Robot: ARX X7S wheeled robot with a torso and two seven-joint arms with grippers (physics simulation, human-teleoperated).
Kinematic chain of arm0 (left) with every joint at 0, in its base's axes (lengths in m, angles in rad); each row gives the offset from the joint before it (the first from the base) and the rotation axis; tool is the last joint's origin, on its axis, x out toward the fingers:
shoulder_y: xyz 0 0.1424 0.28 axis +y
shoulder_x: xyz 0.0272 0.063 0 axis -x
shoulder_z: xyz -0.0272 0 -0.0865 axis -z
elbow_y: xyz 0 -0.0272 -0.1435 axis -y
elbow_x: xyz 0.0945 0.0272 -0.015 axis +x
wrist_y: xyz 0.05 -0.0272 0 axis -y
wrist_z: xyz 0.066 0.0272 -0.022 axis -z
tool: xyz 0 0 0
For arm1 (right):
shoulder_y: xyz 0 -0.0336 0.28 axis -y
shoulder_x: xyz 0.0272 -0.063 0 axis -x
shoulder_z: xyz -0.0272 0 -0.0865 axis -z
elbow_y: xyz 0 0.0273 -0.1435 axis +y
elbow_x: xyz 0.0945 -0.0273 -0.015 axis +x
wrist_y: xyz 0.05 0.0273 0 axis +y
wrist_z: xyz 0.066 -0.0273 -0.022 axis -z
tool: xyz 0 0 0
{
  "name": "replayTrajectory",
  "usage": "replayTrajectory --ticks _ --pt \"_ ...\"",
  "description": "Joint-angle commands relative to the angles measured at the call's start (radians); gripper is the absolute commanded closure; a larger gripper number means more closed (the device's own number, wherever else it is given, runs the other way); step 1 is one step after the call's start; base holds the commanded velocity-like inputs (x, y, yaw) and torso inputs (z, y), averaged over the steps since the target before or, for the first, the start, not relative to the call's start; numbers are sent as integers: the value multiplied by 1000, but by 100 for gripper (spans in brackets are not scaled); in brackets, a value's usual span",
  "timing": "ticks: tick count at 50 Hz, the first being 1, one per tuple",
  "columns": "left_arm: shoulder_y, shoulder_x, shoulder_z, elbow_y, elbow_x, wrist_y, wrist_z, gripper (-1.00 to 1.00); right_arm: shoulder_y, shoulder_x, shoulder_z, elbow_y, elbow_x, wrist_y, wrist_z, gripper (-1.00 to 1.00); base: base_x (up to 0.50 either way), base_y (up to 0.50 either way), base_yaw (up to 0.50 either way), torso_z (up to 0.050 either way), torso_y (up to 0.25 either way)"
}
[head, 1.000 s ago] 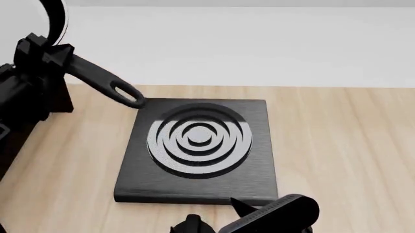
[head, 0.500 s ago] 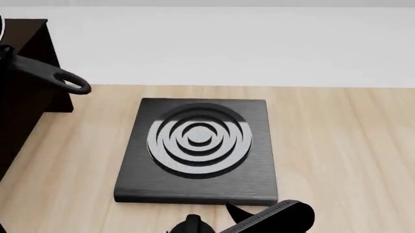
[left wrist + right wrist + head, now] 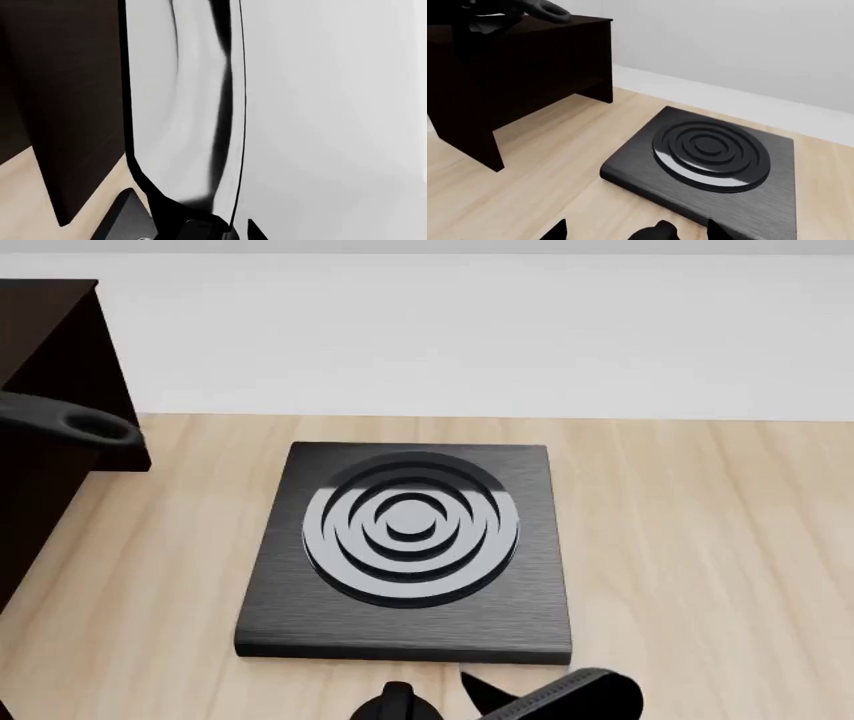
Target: Put the frying pan on the cabinet shelf.
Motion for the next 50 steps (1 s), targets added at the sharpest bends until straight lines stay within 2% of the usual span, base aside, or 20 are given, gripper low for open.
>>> replayTrajectory --ticks 1,16,23,24,50 --pt "58 -18 -23 -14 -7 22 65 100 -15 2 -7 12 -8 -21 -4 -100 0 0 3 0 0" --pt "88 -23 -36 -52 -19 26 80 100 -16 3 -9 19 -4 -26 -2 -100 0 0 2 0 0" --pt "111 -29 -45 -1 -29 21 65 100 -20 7 -8 29 -8 -40 -7 -100 0 0 3 0 0" --pt "113 -30 -45 3 -29 21 66 -100 -20 7 -8 27 -6 -38 -5 -100 0 0 3 0 0" --pt "210 -21 -68 165 -55 22 55 -100 -39 17 -1 36 -2 -61 -1 -100 1 1 2 0 0"
